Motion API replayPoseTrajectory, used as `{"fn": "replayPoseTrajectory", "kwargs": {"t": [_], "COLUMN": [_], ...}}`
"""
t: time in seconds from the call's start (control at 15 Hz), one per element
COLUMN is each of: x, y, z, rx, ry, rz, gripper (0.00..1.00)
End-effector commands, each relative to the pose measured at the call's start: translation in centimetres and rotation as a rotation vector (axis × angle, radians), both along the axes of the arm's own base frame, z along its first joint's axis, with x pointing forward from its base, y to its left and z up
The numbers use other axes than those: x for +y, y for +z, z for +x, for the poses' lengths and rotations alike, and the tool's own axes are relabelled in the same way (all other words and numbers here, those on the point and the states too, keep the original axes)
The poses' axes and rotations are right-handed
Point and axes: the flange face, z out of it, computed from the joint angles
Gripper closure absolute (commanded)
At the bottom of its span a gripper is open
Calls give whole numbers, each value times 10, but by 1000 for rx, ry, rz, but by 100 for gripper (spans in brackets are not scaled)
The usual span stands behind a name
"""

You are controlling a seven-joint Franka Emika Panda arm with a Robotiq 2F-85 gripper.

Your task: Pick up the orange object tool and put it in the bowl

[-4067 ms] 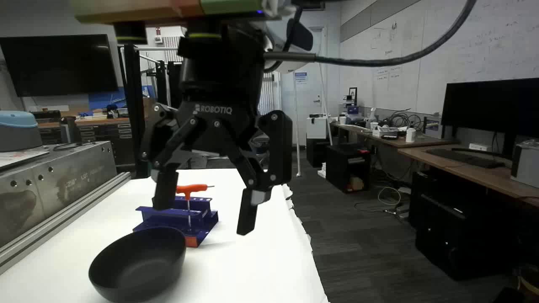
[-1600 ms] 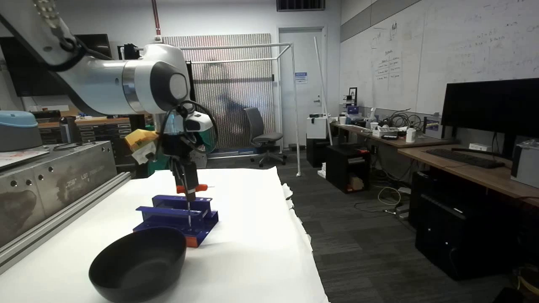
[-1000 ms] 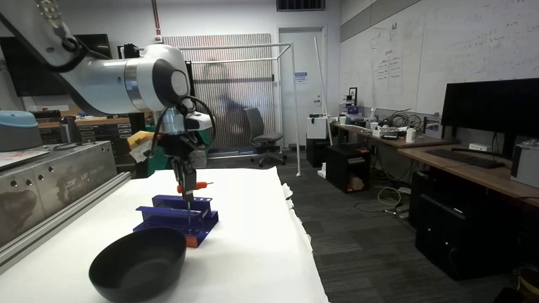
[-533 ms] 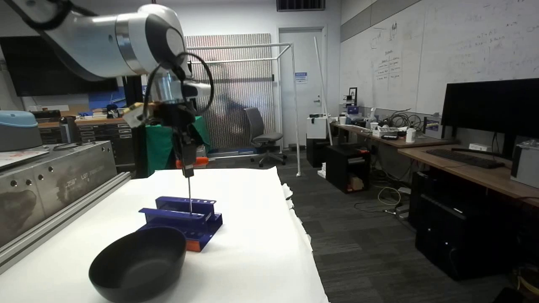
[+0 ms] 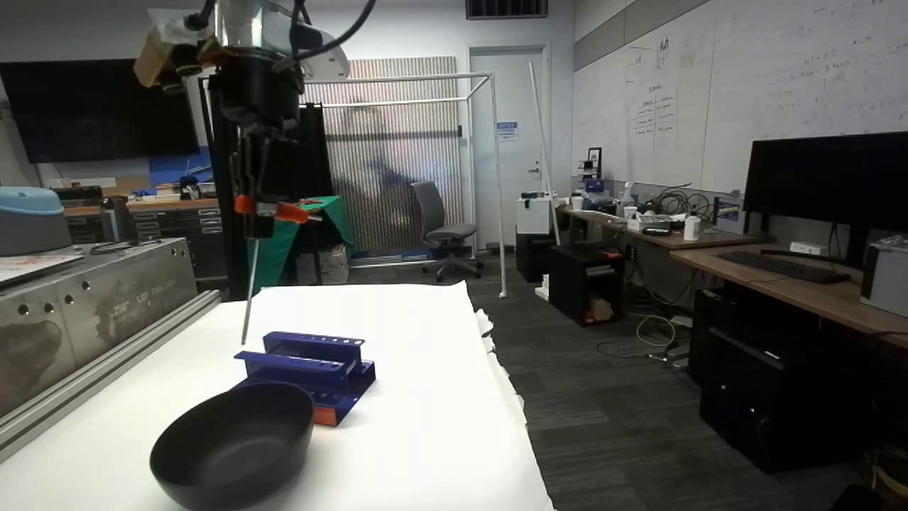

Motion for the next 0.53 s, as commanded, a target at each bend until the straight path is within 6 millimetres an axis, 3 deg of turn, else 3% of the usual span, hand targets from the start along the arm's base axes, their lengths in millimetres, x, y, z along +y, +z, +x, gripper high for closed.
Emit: {"fn": "replayPoseTrajectory", "kwargs": {"t": [0.0, 0.27, 0.47], "x": [-22, -34, -31], "y": [-44, -111, -144], "z": [9, 18, 23], "rx": [88, 139, 179], "ry": [111, 196, 239], "rz": [135, 158, 197], "gripper": [95, 95, 95]}}
